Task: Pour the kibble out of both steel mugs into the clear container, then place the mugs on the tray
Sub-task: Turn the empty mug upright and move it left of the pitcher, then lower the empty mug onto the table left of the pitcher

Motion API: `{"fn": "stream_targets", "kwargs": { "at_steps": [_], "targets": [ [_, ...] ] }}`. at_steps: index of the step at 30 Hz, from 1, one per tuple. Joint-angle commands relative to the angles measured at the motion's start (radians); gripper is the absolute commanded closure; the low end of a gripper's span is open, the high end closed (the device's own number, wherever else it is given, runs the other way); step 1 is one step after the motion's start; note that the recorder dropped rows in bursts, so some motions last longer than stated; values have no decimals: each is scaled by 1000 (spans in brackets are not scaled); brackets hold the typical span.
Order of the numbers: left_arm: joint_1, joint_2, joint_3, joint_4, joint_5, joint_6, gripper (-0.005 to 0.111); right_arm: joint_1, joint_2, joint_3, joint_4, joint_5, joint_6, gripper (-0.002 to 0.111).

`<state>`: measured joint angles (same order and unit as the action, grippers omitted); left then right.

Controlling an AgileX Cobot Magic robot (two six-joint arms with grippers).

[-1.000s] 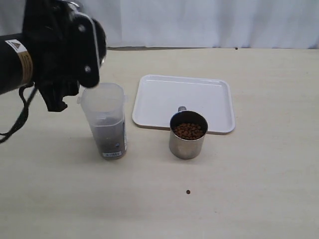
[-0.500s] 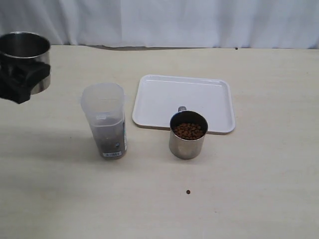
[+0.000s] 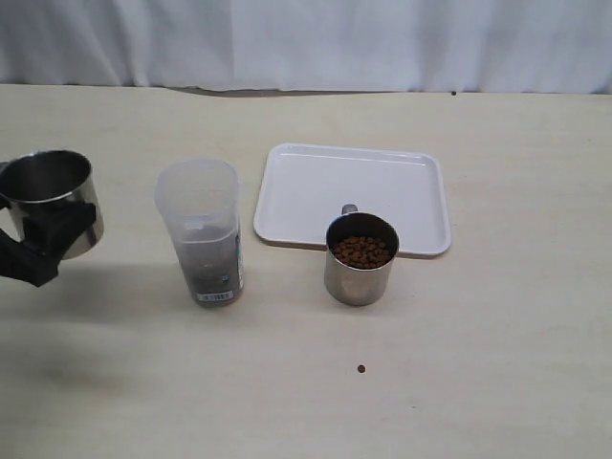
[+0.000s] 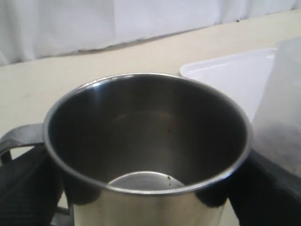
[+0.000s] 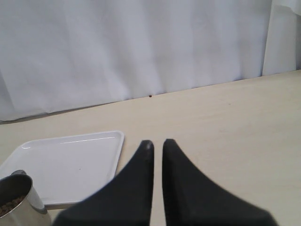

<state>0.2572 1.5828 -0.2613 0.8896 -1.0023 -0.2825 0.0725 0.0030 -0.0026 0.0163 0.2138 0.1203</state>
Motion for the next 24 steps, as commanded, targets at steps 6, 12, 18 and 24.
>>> {"fn": "stream_targets", "kwargs": {
  "at_steps": [6,12,18,24],
  "targets": [
    [6,314,-4,-2,-212,180,107,3,-3,3,2,-2,-4,103],
    [6,398,-48,43,-219,230,107,3,-3,3,2,-2,-4,103],
    [6,398,-54,40,-219,230,103,3,-3,3,2,-2,-4,103],
    [6,398,-54,45,-219,230,57,3,-3,3,2,-2,-4,103]
  ]
}}
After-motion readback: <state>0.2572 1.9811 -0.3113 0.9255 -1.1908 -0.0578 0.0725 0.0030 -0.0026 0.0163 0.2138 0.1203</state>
